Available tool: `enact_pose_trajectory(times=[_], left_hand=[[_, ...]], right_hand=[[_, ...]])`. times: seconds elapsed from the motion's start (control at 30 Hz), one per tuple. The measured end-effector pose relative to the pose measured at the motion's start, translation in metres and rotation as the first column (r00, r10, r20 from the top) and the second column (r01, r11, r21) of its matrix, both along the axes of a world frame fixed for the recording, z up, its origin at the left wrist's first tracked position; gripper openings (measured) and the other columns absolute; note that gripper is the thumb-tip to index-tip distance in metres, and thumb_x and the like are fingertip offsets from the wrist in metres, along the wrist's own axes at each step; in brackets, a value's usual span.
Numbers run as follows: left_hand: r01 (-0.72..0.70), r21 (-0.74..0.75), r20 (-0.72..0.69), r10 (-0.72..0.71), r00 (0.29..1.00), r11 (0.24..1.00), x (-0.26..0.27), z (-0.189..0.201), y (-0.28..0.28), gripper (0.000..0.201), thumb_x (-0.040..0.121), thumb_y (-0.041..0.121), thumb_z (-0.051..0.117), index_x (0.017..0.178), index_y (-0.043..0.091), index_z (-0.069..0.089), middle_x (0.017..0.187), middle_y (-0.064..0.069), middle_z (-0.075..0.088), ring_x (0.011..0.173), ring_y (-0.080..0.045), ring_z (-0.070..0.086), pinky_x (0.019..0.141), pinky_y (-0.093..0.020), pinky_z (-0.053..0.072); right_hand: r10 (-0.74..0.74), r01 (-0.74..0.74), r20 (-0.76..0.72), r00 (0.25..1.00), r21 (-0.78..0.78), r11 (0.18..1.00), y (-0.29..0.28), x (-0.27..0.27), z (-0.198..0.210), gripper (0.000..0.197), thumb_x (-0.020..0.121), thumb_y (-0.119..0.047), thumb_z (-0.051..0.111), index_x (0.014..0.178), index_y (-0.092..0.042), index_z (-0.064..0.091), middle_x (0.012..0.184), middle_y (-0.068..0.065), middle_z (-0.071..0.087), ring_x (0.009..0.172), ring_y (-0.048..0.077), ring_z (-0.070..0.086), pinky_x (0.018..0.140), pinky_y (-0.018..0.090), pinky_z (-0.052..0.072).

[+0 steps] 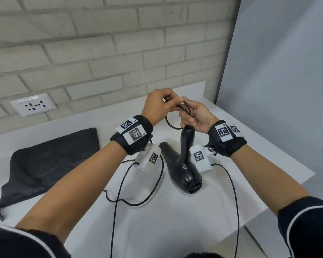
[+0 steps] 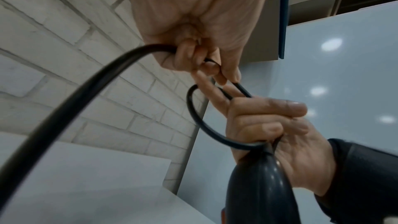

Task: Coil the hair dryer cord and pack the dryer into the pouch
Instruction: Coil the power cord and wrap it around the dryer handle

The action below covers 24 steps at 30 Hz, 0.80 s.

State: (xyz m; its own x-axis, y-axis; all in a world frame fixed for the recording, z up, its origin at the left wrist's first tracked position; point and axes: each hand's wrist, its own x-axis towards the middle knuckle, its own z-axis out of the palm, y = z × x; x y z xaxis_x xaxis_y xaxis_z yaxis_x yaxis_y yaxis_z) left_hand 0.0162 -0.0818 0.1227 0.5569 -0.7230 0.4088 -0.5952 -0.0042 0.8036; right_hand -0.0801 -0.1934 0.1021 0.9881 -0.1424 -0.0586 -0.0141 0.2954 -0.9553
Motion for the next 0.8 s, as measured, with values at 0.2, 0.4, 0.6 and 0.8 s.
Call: enact_pose_trajectory(times=[0.2, 0.4, 0.6, 0.8], left_hand=[[0.002, 0.137, 0.025, -0.005, 1.0, 0.991, 0.011, -0.006, 0.003, 0.028, 0.084, 0.032, 0.064, 0.074, 0.006, 0.066, 0.061, 0.005, 0.056, 0.053, 0.001, 0.045, 0.06, -0.011, 0.034], [0.126, 0.242, -0.156, -0.09, 0.984, 0.962, 0.009, -0.004, 0.01, 0.042, 0.092, 0.03, 0.052, 0.086, -0.009, 0.065, 0.057, 0.003, 0.06, 0.036, 0.002, 0.044, 0.041, -0.005, 0.03], [0.078, 0.144, -0.304, -0.031, 0.952, 0.987, 0.014, -0.006, 0.012, 0.032, 0.087, 0.029, 0.062, 0.062, 0.011, 0.051, 0.051, 0.001, 0.058, 0.033, -0.002, 0.039, 0.035, -0.012, 0.028], [0.132, 0.068, -0.374, -0.097, 0.922, 0.989, 0.015, -0.008, 0.016, 0.023, 0.089, 0.025, 0.059, 0.07, 0.014, 0.053, 0.053, 0.006, 0.062, 0.039, -0.003, 0.042, 0.039, -0.013, 0.029]], right_hand=[[0.064, -0.065, -0.047, 0.997, -0.028, 0.997, -0.005, -0.003, 0.004, 0.067, 0.098, -0.042, 0.019, 0.066, -0.022, 0.074, 0.026, -0.009, 0.026, 0.022, 0.005, 0.022, 0.037, 0.016, 0.029], [0.095, -0.1, -0.096, 0.991, -0.047, 0.994, -0.007, 0.003, 0.004, 0.06, 0.099, -0.036, 0.025, 0.066, -0.016, 0.071, 0.026, -0.011, 0.026, 0.021, 0.004, 0.023, 0.036, 0.016, 0.03], [0.099, -0.101, -0.101, 0.99, -0.009, 0.995, -0.006, 0.005, 0.007, 0.048, 0.098, -0.029, 0.026, 0.091, -0.006, 0.068, 0.031, -0.012, 0.027, 0.025, 0.004, 0.027, 0.04, 0.016, 0.037], [0.113, -0.111, -0.08, 0.99, 0.026, 0.993, -0.012, 0.007, 0.002, 0.057, 0.098, -0.029, 0.025, 0.077, -0.013, 0.075, 0.029, -0.012, 0.028, 0.024, 0.002, 0.025, 0.035, 0.015, 0.023]])
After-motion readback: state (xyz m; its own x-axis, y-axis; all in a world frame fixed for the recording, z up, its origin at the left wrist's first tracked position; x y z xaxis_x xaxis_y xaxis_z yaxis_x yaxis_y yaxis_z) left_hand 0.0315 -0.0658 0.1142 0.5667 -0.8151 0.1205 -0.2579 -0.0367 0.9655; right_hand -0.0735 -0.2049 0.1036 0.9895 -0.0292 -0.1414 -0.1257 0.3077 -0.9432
